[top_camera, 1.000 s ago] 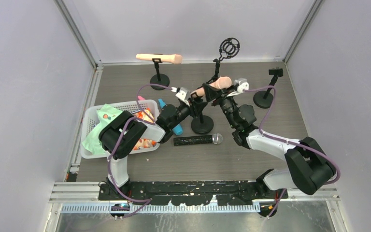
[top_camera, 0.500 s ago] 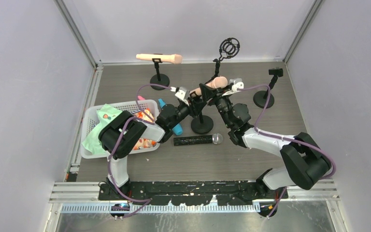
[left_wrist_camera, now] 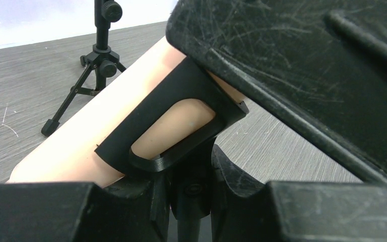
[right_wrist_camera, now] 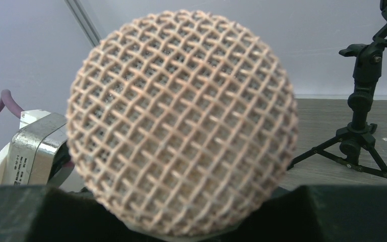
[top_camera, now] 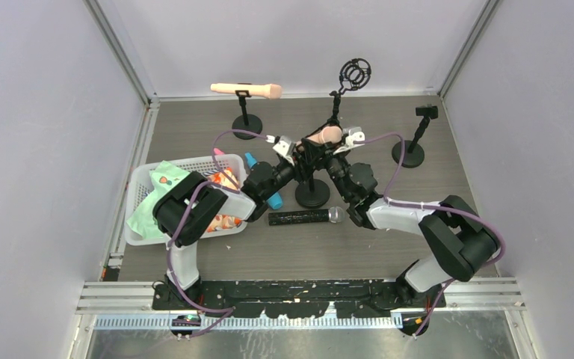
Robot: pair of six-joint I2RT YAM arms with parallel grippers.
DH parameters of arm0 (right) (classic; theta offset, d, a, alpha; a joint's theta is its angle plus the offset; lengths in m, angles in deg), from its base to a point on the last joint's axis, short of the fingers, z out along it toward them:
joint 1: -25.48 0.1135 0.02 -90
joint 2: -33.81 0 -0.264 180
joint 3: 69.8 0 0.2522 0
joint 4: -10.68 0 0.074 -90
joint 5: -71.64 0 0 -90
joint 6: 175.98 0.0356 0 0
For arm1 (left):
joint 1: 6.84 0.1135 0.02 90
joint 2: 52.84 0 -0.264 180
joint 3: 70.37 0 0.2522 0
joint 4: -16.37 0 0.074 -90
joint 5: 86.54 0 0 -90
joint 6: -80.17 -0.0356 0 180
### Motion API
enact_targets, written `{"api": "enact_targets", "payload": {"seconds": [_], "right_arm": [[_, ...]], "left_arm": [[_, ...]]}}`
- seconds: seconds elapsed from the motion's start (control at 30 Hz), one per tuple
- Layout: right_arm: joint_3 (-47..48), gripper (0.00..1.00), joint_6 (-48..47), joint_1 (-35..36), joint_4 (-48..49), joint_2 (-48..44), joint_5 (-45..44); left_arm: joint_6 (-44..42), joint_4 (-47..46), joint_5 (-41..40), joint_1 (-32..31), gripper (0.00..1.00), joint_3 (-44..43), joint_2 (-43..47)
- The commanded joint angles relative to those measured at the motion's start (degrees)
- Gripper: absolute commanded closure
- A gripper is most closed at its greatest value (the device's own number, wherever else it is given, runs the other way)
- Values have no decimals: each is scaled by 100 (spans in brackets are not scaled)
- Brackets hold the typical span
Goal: Attach the microphones to the stand
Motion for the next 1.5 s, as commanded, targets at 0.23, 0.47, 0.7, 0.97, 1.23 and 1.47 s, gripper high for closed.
{"api": "enact_targets", "payload": {"seconds": [0.23, 0.47, 0.7, 0.97, 1.23, 1.47], "right_arm": [[-550, 40, 314, 296, -2943, -1184, 387], [-139, 20, 365, 254, -3928, -2869, 108], [867, 17, 266, 206, -6521, -3891, 413], [2230, 12, 425, -381, -8889, -3799, 882], [3215, 6, 798, -1492, -9253, -3115, 2888], [3896, 6, 896, -1567, -9546, -2545, 3493]], "left_arm": [[-583, 48, 170, -276, 100, 50, 303], [-652, 107, 41, -271, 100, 56, 294], [-1023, 119, 158, -210, 100, 17, 317], [-1193, 23, 892, 49, 100, 33, 376], [-1246, -30, 1634, 234, 100, -53, 316], [-1393, 191, 1658, 238, 100, -88, 354]]}}
